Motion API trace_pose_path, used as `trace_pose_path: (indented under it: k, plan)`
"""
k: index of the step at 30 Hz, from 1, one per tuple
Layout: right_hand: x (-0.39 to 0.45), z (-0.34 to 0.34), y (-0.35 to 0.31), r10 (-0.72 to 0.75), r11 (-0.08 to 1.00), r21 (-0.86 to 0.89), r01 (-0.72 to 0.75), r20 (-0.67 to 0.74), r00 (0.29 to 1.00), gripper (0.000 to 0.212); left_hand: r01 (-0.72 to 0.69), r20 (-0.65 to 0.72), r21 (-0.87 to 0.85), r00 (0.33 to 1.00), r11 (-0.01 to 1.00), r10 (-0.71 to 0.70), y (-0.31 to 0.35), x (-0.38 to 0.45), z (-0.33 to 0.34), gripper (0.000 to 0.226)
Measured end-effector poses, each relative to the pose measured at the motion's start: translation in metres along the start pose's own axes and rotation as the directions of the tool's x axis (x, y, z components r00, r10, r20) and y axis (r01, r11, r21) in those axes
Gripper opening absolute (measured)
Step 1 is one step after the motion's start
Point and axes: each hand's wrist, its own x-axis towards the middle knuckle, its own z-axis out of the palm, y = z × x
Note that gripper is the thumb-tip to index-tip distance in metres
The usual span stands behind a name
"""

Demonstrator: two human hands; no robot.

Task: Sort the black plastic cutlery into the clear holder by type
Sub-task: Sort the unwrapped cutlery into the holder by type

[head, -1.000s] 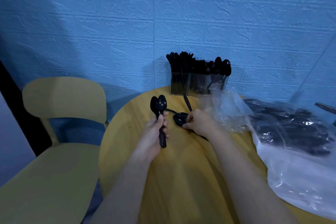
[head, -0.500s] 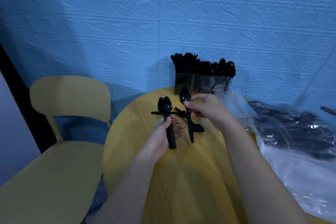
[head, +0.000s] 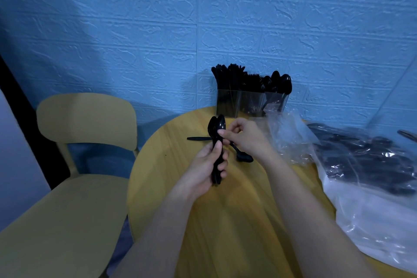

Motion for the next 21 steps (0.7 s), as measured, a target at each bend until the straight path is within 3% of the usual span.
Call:
trace_pose_path:
  k: [4, 7, 10, 12, 15, 17, 19, 21]
  plan:
    - [-0.001, -0.019, 0.008, 0.056, 0.966, -0.254, -0.054, 0.002, 0.998, 0.024, -0.023, -0.088, -0.034, 0.996, 0.999, 0.02, 0.001, 0.001, -0.004, 0.021]
    - [-0.006, -0.03, 0.012, 0.247, 0.846, -0.505, -0.171, 0.086, 0.965, 0.031, -0.022, -0.165, -0.064, 0.986, 0.998, 0.011, 0.002, 0.002, -0.006, 0.024]
    - [-0.011, -0.027, 0.01, 0.4, 0.774, -0.588, -0.235, 0.167, 0.901, 0.038, -0.015, -0.218, -0.083, 0.976, 0.996, -0.004, 0.002, 0.004, -0.008, 0.024]
    - [-0.01, -0.024, 0.009, 0.435, 0.78, -0.574, -0.25, 0.21, 0.875, 0.035, -0.011, -0.232, -0.095, 0.973, 0.995, -0.011, 0.002, 0.004, -0.01, 0.023]
    - [-0.011, -0.021, 0.008, 0.484, 0.84, -0.385, -0.382, 0.214, 0.848, 0.015, -0.002, -0.242, -0.099, 0.97, 0.995, -0.023, 0.002, 0.004, -0.011, 0.023]
    - [-0.012, -0.022, 0.008, 0.489, 0.86, -0.278, -0.429, 0.202, 0.849, 0.012, 0.006, -0.239, -0.095, 0.971, 0.995, -0.029, 0.001, 0.004, -0.011, 0.023]
    - [-0.011, -0.025, 0.008, 0.448, 0.886, -0.199, -0.419, 0.13, 0.884, 0.006, 0.015, -0.235, -0.096, 0.971, 0.995, -0.038, 0.001, 0.003, -0.011, 0.023]
    - [-0.008, -0.034, 0.008, 0.329, 0.929, -0.169, -0.329, -0.033, 0.944, 0.007, 0.029, -0.232, -0.103, 0.971, 0.994, -0.053, 0.002, 0.002, -0.011, 0.023]
